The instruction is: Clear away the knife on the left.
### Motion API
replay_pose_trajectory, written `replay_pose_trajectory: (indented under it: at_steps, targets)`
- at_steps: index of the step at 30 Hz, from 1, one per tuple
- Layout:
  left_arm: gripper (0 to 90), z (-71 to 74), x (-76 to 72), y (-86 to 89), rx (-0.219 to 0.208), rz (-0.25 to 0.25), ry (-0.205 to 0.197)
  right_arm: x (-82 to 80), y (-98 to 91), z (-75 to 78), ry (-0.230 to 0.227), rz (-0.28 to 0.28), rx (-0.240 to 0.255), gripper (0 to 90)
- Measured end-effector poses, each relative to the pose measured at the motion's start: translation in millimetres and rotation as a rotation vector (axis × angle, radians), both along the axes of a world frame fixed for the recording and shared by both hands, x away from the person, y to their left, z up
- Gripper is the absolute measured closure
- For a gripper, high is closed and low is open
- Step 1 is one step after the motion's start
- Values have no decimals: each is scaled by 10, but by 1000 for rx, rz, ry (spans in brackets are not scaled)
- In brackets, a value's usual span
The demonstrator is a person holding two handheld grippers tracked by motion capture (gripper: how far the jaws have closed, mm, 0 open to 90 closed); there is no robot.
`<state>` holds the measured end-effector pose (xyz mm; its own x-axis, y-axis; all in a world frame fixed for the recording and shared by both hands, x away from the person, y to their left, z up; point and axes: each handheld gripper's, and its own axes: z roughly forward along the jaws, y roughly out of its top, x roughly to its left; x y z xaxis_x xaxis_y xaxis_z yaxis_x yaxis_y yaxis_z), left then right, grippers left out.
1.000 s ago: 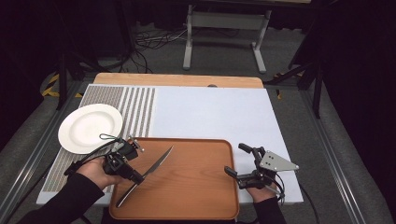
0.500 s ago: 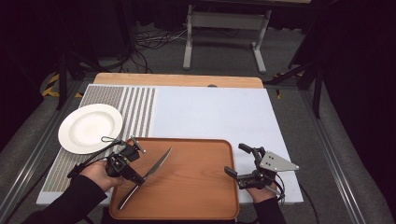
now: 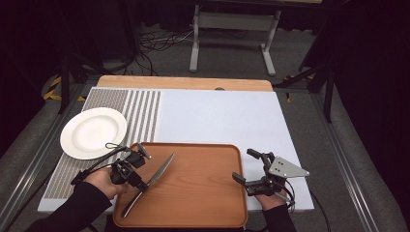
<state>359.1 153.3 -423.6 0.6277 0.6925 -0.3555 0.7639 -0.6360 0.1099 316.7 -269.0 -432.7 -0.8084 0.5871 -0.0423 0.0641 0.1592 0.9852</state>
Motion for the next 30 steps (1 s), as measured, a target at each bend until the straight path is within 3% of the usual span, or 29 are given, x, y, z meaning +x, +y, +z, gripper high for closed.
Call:
replay_pose_trajectory:
  at_steps: [3, 20, 25, 30]
  targets:
    - [804, -18, -7, -18, 25, 2, -10, 0, 1, -1, 1, 0, -1, 56]
    - [803, -63, 11, -31, 57, 14, -7, 6, -4, -2, 10, 3, 2, 58]
    - [802, -87, 23, -29, 87, 2, -9, 8, -3, -3, 11, 1, 2, 59]
    - [802, -93, 21, -26, 76, 11, -3, 12, -3, -5, 11, 1, 0, 59]
